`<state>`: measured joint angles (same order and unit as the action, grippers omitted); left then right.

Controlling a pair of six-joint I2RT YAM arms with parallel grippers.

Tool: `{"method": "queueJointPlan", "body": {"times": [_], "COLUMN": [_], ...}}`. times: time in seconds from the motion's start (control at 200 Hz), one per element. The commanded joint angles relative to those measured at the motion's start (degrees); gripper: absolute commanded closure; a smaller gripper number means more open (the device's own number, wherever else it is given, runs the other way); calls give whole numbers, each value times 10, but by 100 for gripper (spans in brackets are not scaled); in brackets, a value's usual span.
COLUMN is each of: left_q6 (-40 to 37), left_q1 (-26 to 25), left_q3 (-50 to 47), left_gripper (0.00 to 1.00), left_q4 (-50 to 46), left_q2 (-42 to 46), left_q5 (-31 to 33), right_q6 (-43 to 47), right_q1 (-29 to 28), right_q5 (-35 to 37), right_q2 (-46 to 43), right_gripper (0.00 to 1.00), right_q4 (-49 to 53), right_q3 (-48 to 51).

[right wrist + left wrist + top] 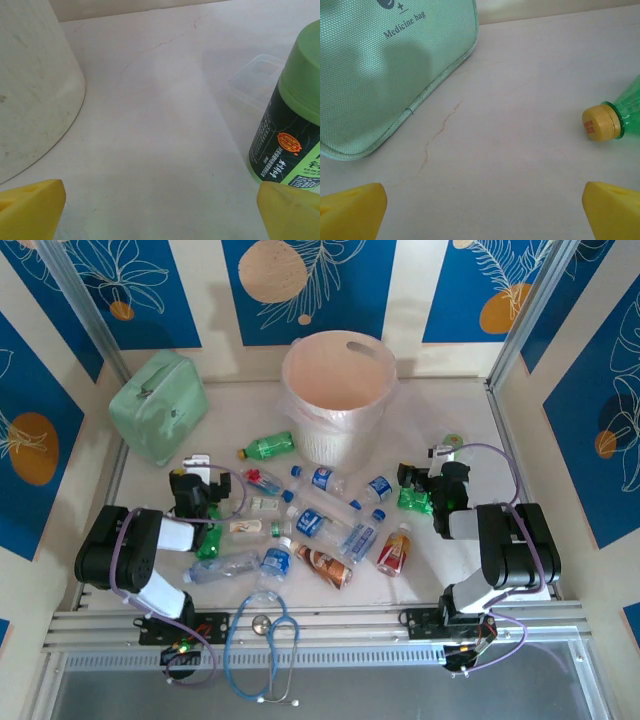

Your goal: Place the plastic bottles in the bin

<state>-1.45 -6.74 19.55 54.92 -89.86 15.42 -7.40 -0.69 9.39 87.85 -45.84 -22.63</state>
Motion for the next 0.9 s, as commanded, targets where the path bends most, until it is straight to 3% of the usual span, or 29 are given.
{"method": "queueJointPlan", "body": {"times": [0.0, 0.84, 0.895], "left_q6": [-1, 0, 2], "left_q1": [5, 5, 5], "left_q3": [9, 11, 10], "left_gripper": [0, 0, 0], "left_q4": [17, 12, 10], "left_q2": [0, 0, 3], "left_q5": [-7, -8, -6], "right_q6": [10, 9, -3], "right_q1": [1, 2, -12], "right_q5": [-10, -13, 54], "right_q2": [-7, -8, -27], "right_gripper": [1, 1, 1], "right_q4": [-11, -9, 25], "right_q3": [-9, -9, -27]}}
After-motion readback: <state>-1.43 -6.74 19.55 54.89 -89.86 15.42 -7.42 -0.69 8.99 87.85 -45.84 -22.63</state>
